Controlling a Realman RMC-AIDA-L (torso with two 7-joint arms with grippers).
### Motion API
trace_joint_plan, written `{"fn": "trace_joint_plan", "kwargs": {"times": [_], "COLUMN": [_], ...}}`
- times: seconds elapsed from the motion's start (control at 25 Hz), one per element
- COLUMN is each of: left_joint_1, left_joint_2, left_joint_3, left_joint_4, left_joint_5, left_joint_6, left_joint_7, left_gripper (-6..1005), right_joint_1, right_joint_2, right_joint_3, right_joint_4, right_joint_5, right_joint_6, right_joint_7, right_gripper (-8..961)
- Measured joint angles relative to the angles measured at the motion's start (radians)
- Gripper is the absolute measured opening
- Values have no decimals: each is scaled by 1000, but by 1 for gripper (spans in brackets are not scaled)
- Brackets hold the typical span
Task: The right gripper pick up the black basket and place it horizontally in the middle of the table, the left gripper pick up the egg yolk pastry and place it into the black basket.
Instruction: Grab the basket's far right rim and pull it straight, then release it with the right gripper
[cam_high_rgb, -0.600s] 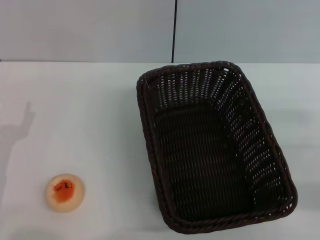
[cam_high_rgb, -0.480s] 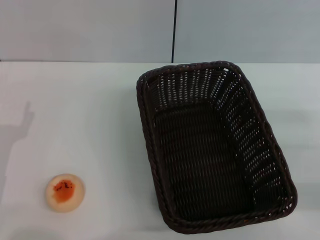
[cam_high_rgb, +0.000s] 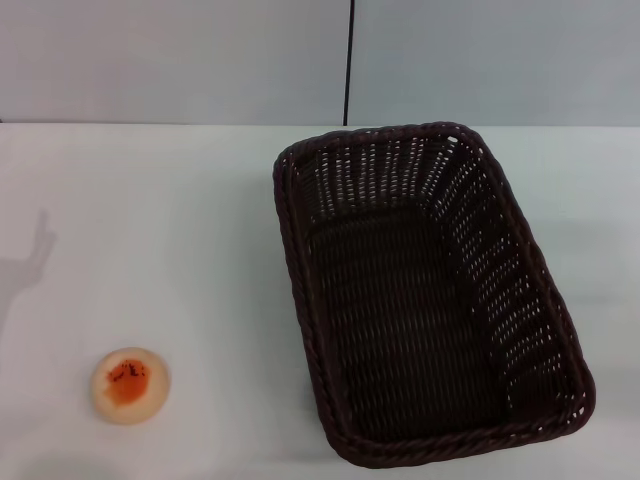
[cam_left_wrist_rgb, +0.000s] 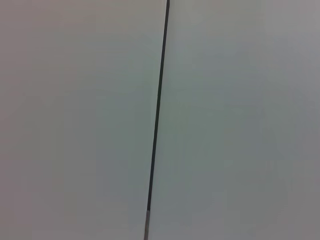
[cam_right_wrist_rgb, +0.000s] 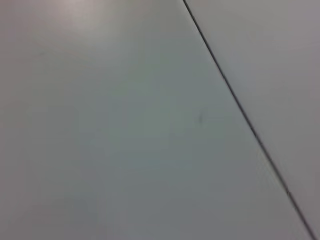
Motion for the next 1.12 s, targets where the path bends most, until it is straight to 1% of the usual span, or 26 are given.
{"fn": "trace_joint_plan", "kwargs": {"times": [0.12,0.16,0.24,0.28,0.32,0.4,0.52,0.6,0.72,0.76,0.8,0.84,0.88,0.92,1.0,1.04,1.08,1.12], "left_joint_1": [1,0,-1,-2,-3,-4,-9,-10,-9,-9,-9,-9,-9,-9,-10,-11,-11,-11], "left_joint_2": [3,3,2,2,2,2,2,3,6,7,7,7,7,7,8,9,9,10], "left_joint_3": [-24,-47,-75,-93,-106,-118,-120,-120,-122,-123,-126,-130,-138,-138,-143,-143,-143,-144], "left_joint_4": [1,2,3,3,3,3,3,3,3,3,3,3,5,5,12,16,18,19], "left_joint_5": [-1,-2,-2,-2,-2,-2,-2,-1,-1,-1,-1,-1,-1,-1,-1,-1,-1,-1], "left_joint_6": [-14,-26,-45,-54,-63,-75,-84,-84,-79,-78,-78,-79,-82,-82,-84,-84,-83,-83], "left_joint_7": [0,0,-1,-4,-9,-17,-17,-24,-62,-81,-94,-105,-112,-112,-116,-118,-120,-120], "left_gripper": [831,830,830,830,830,830,830,830,829,829,829,829,829,829,829,829,829,829], "right_joint_1": [-29,-39,-63,-74,-88,-109,-96,-56,21,92,92,129,223,223,309,343,410,410], "right_joint_2": [-37,-52,-77,-85,-91,-97,-99,-99,-102,-112,-112,-122,-150,-150,-175,-182,-189,-189], "right_joint_3": [4,7,25,38,59,130,269,349,415,433,433,437,435,435,429,423,401,401], "right_joint_4": [-71,-101,-189,-241,-301,-455,-660,-797,-991,-1099,-1099,-1125,-1145,-1145,-1133,-1128,-1126,-1126], "right_joint_5": [-88,-129,-218,-255,-304,-463,-813,-1047,-1355,-1576,-1576,-1675,-1851,-1851,-1966,-2010,-2098,-2098], "right_joint_6": [54,83,144,165,190,254,306,277,207,155,155,124,37,37,-44,-76,-127,-127], "right_joint_7": [145,206,347,409,480,664,991,1210,1513,1713,1713,1793,1925,1925,2008,2031,2073,2073], "right_gripper": [833,833,833,833,833,833,832,832,832,832,832,832,831,831,831,831,831,827]}}
